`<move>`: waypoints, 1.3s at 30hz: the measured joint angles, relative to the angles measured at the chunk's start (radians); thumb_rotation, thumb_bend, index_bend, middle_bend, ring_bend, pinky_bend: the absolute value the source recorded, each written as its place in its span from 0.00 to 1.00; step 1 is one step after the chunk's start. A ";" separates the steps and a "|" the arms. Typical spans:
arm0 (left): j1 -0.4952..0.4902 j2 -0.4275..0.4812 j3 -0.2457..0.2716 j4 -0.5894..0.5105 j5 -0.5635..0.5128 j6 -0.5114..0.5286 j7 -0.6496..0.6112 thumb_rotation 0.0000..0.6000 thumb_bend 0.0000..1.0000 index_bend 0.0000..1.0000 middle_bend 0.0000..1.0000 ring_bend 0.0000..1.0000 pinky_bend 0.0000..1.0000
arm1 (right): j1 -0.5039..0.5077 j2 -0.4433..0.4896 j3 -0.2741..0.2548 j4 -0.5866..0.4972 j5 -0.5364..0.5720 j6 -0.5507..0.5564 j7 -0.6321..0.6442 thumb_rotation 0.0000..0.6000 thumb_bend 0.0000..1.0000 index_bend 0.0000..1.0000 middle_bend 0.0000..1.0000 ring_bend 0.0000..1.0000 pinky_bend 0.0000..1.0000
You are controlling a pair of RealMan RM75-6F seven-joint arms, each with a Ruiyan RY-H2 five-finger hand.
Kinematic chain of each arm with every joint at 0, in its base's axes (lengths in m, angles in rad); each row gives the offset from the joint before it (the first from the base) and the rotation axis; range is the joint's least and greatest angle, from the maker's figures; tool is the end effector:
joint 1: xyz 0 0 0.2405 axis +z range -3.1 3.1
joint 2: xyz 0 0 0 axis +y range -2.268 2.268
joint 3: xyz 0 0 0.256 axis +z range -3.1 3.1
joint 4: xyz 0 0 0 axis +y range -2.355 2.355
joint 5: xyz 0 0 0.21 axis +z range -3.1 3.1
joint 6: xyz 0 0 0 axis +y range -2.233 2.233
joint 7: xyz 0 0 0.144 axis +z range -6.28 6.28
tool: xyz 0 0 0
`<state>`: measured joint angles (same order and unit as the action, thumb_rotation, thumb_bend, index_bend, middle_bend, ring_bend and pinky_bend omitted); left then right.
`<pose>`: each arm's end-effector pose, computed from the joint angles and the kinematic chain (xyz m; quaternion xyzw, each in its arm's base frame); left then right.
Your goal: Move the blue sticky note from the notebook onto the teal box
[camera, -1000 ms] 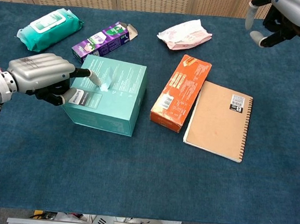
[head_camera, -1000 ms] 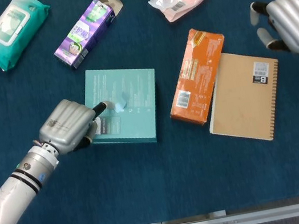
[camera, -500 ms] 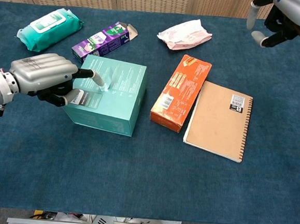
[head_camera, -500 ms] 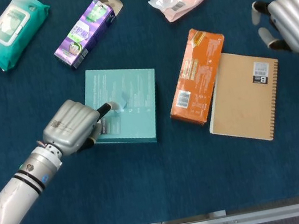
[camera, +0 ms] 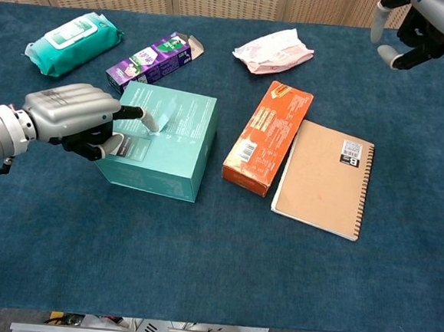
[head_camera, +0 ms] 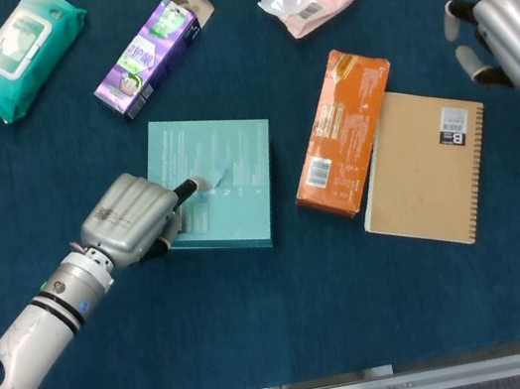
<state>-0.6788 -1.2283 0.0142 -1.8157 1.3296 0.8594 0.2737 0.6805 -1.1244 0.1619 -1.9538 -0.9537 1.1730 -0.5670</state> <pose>-0.1675 0.2657 0.0251 -0.8312 -0.3606 -0.2915 0.3067 -0.1499 -0.3159 0.1096 0.7089 -0.3404 0.3415 0.5147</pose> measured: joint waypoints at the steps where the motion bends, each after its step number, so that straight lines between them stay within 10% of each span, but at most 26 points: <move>1: 0.000 0.000 0.000 0.000 0.000 0.001 0.000 1.00 0.71 0.20 1.00 1.00 0.99 | 0.000 0.000 0.000 0.000 -0.001 0.000 0.000 1.00 0.37 0.50 1.00 1.00 1.00; 39: 0.005 0.012 0.006 -0.002 -0.005 0.014 0.002 1.00 0.71 0.20 1.00 1.00 0.99 | -0.012 0.004 0.005 -0.001 -0.007 0.000 0.004 1.00 0.37 0.50 1.00 1.00 1.00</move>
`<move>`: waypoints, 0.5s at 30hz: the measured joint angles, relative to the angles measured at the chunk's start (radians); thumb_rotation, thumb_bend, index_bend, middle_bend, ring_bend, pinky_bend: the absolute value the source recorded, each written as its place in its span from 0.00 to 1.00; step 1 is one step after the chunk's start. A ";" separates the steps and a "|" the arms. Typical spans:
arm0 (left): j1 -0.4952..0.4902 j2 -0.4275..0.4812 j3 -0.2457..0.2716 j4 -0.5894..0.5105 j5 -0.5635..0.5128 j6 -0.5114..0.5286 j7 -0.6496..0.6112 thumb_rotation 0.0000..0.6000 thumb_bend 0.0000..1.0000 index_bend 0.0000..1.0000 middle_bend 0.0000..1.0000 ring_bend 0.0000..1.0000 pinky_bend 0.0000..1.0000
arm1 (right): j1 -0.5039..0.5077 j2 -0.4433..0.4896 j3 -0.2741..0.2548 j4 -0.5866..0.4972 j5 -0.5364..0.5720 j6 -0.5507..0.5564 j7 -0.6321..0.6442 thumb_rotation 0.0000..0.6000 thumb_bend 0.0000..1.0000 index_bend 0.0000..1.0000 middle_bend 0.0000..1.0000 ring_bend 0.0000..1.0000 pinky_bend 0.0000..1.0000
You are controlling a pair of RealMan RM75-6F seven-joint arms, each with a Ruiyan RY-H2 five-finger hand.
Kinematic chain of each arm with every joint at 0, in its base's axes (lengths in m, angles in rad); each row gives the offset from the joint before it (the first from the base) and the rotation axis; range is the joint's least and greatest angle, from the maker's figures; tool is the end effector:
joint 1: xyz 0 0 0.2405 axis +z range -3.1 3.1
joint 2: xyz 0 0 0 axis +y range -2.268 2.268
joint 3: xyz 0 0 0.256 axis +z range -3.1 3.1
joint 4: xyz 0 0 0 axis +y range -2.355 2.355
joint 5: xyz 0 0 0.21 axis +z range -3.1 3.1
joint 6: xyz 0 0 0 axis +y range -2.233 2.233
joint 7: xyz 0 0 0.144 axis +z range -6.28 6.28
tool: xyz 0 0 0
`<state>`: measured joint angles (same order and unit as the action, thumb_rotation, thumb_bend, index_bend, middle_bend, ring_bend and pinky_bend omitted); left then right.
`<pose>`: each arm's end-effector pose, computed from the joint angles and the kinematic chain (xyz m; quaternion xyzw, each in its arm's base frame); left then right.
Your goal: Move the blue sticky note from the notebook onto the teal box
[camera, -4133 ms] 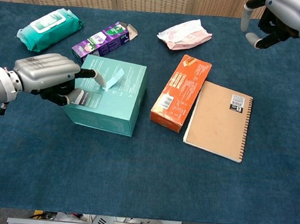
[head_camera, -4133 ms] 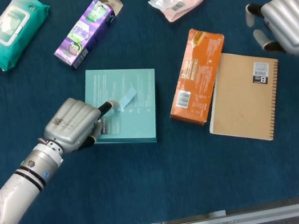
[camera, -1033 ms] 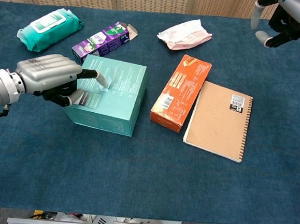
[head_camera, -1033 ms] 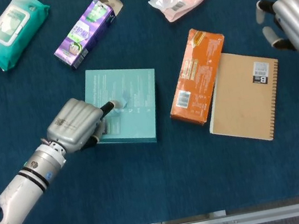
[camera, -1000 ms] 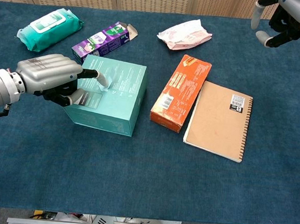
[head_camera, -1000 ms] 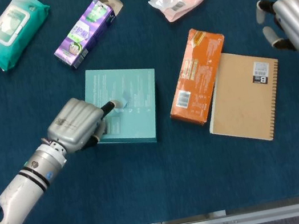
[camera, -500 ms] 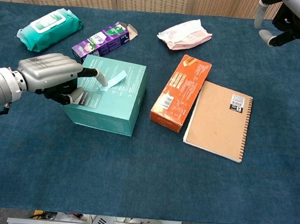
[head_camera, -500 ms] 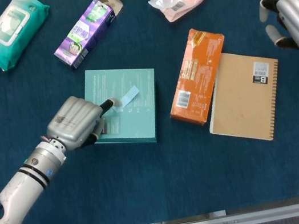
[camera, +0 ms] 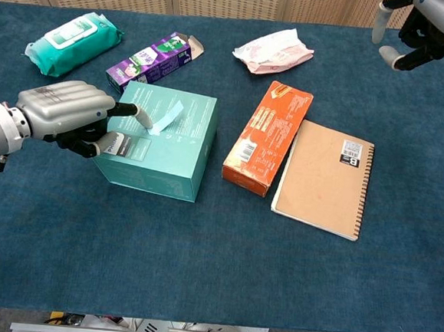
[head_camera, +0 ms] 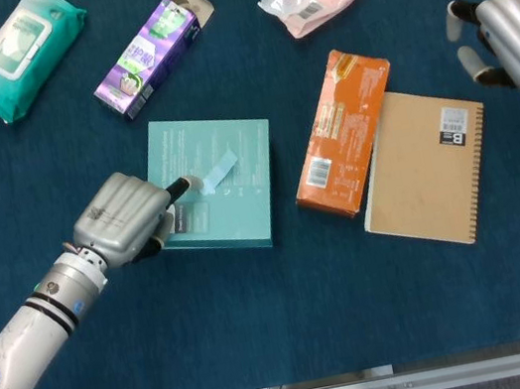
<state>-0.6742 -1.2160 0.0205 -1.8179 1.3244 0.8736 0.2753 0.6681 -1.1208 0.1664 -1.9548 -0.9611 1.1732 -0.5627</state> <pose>-0.1714 0.2661 0.0296 -0.8281 -0.3612 -0.2900 0.3157 -0.1521 -0.3148 0.1113 0.7064 -0.3419 0.3425 0.5165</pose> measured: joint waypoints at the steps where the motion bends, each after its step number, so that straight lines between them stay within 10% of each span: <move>1: 0.001 0.001 0.001 -0.002 0.002 0.001 0.001 1.00 0.71 0.20 1.00 1.00 0.99 | 0.000 0.001 0.000 0.000 0.000 0.001 -0.001 1.00 0.37 0.50 1.00 1.00 1.00; 15: 0.012 0.011 0.013 -0.015 0.018 0.009 0.005 1.00 0.71 0.20 1.00 1.00 0.99 | 0.001 -0.001 0.003 -0.004 0.002 0.001 -0.005 1.00 0.37 0.50 1.00 1.00 1.00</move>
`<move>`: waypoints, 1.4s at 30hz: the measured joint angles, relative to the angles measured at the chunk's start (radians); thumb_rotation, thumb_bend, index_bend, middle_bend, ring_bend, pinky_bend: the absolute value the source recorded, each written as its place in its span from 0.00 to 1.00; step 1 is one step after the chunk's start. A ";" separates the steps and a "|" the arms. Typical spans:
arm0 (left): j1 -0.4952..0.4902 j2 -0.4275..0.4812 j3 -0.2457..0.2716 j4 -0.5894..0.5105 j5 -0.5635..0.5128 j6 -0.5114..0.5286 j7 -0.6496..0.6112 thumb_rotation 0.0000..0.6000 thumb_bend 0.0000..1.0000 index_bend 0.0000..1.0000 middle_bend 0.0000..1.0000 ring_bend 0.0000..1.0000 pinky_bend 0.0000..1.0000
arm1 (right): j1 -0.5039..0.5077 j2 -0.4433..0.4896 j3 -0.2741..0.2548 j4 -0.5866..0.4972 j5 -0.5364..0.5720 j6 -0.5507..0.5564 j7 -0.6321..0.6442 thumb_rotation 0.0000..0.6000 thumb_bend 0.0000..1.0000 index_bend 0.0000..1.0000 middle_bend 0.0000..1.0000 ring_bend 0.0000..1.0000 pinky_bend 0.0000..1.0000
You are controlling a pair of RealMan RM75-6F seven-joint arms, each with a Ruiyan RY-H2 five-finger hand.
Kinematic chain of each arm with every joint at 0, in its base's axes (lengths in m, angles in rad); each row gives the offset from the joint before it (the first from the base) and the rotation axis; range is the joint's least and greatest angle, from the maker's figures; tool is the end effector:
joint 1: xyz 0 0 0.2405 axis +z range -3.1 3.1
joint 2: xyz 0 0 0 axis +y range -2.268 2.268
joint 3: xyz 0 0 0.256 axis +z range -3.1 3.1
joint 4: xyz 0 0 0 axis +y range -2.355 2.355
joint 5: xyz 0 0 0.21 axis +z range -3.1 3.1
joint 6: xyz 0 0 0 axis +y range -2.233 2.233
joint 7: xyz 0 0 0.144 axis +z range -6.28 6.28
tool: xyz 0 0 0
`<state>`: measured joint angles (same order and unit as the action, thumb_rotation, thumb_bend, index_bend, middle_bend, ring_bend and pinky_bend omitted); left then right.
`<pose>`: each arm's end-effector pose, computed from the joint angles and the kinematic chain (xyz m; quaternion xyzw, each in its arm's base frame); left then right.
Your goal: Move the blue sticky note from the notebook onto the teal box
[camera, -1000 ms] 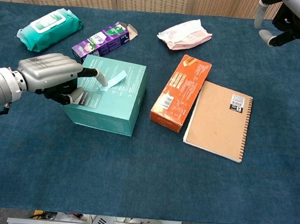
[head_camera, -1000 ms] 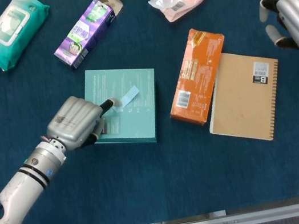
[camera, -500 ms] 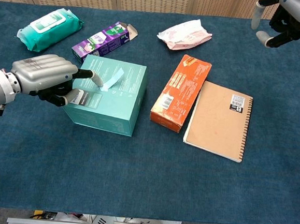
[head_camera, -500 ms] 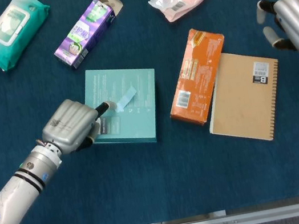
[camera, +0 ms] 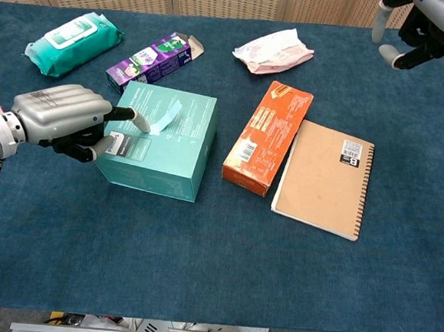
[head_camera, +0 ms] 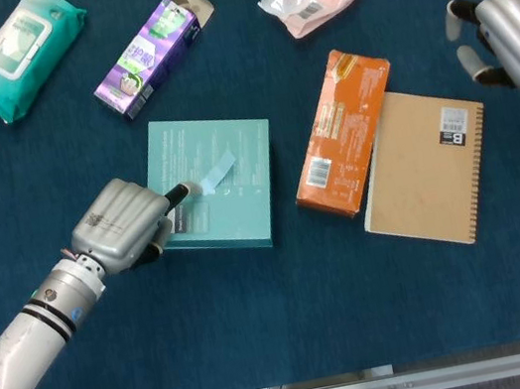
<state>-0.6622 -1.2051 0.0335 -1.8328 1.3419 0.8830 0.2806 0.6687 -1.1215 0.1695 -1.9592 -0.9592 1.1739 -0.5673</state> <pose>-0.1735 0.2599 0.0316 -0.8303 -0.3590 -0.2880 0.3144 -0.1506 -0.3146 0.1112 0.7065 -0.3417 0.3435 0.5159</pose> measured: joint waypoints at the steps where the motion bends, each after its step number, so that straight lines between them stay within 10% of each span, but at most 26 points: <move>1: 0.000 0.000 0.000 0.000 0.000 0.001 -0.001 1.00 0.71 0.20 1.00 1.00 0.99 | 0.000 0.000 0.000 0.000 0.000 0.001 -0.001 1.00 0.37 0.50 1.00 1.00 1.00; 36: 0.034 0.035 0.011 -0.053 0.066 0.063 -0.001 1.00 0.71 0.20 1.00 1.00 0.97 | -0.023 0.026 0.002 -0.007 -0.013 0.022 0.015 1.00 0.37 0.50 1.00 1.00 1.00; 42: 0.082 0.055 0.012 -0.040 0.117 0.158 -0.060 1.00 0.70 0.17 0.82 0.78 0.86 | -0.072 0.070 -0.006 -0.019 -0.031 0.065 0.047 1.00 0.37 0.50 0.99 1.00 1.00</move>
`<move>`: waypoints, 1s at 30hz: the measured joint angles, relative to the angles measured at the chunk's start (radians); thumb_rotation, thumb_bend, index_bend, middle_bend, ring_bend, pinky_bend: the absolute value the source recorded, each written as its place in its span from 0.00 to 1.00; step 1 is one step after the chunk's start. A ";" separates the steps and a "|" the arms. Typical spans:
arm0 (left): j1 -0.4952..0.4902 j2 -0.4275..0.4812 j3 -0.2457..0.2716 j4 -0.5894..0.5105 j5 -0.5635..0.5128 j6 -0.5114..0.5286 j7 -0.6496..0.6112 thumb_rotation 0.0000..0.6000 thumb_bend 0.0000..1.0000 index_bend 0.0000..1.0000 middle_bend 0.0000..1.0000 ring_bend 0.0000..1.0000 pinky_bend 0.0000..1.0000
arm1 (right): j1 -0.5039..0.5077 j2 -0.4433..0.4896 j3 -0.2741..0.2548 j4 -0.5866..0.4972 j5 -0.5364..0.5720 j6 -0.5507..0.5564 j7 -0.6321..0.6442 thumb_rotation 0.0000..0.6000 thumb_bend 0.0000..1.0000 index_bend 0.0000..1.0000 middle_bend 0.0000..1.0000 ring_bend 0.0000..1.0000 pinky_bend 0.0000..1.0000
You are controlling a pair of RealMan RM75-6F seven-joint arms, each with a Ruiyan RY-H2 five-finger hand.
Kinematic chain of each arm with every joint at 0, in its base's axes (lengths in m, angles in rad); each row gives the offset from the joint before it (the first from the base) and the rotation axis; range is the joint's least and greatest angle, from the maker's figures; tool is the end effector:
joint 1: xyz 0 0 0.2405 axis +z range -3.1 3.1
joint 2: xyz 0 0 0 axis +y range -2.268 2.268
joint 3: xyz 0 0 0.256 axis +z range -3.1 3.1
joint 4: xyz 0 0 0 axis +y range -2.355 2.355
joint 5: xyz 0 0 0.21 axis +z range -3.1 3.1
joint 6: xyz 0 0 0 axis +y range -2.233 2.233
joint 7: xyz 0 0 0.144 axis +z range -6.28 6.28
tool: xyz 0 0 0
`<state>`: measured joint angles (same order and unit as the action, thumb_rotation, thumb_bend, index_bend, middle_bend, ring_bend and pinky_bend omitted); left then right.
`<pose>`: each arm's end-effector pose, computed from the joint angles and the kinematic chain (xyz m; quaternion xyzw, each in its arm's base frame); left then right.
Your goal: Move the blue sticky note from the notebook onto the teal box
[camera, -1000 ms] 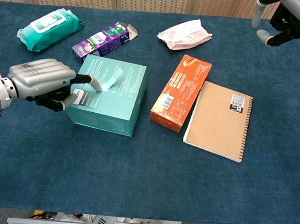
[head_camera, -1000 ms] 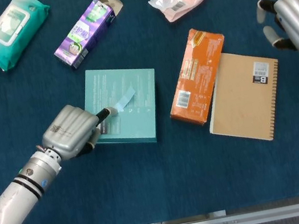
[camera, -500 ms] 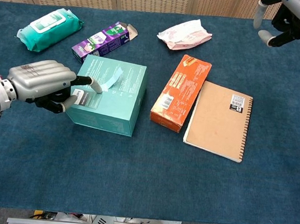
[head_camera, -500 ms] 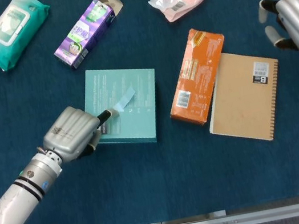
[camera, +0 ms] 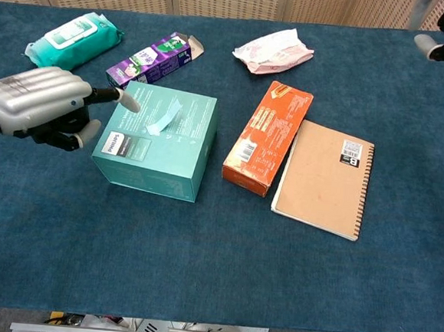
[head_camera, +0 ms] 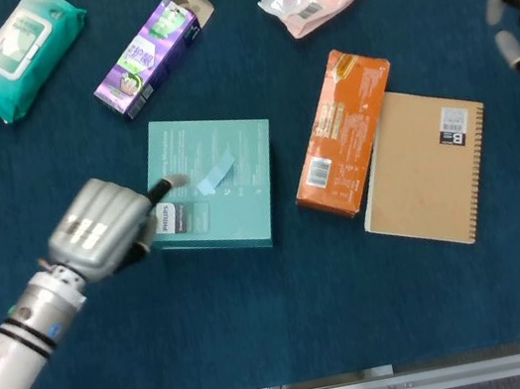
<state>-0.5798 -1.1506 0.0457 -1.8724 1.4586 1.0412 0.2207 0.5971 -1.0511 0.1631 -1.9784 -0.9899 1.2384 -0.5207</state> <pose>-0.1762 0.2479 0.0609 -0.7994 -0.3516 -0.3464 0.3424 -0.1725 -0.3052 0.1397 0.6749 -0.3451 0.3449 0.5536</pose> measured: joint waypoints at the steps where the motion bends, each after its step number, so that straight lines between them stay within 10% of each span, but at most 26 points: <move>1: 0.010 0.004 0.000 0.006 0.006 0.018 -0.010 1.00 0.70 0.16 0.77 0.72 0.84 | -0.010 0.008 -0.003 -0.001 -0.004 0.007 0.007 1.00 0.37 0.50 0.98 1.00 1.00; 9: 0.129 0.031 -0.003 0.073 0.010 0.191 -0.095 1.00 0.45 0.14 0.47 0.41 0.56 | -0.132 0.062 -0.051 0.007 -0.067 0.099 0.083 1.00 0.31 0.49 0.77 0.76 0.99; 16: 0.256 0.021 -0.021 0.149 -0.017 0.377 -0.170 1.00 0.41 0.14 0.36 0.30 0.39 | -0.263 0.073 -0.107 0.029 -0.138 0.198 0.185 1.00 0.27 0.39 0.54 0.46 0.70; 30: 0.460 0.004 -0.003 0.205 -0.019 0.560 -0.188 1.00 0.41 0.14 0.35 0.30 0.36 | -0.479 0.055 -0.181 0.104 -0.319 0.390 0.281 1.00 0.17 0.38 0.50 0.42 0.68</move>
<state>-0.1198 -1.1463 0.0423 -1.6672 1.4400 1.6017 0.0326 0.1180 -0.9965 -0.0174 -1.8739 -1.3089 1.6289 -0.2395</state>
